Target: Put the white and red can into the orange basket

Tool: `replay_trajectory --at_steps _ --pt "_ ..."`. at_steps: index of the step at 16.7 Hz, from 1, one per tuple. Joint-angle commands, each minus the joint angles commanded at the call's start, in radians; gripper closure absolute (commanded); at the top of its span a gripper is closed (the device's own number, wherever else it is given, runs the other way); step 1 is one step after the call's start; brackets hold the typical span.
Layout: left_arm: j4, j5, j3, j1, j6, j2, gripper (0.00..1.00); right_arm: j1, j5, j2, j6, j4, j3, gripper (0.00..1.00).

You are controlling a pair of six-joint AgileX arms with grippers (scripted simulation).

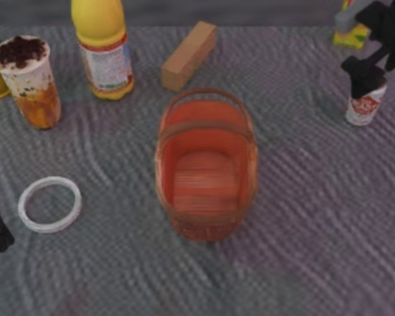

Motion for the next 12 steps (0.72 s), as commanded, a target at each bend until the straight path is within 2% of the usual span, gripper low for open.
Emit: replay_trajectory --at_steps 3,9,12 --pt "0.000 0.000 0.000 0.000 0.000 0.000 0.00 -0.002 0.000 -0.002 -0.001 0.019 -0.020 0.00" --pt "0.000 0.000 0.000 0.000 0.000 0.000 0.00 0.006 0.000 -0.013 0.006 0.198 -0.211 0.00" --pt "0.000 0.000 0.000 0.000 0.000 0.000 0.00 0.007 0.000 -0.014 0.007 0.211 -0.224 0.00"
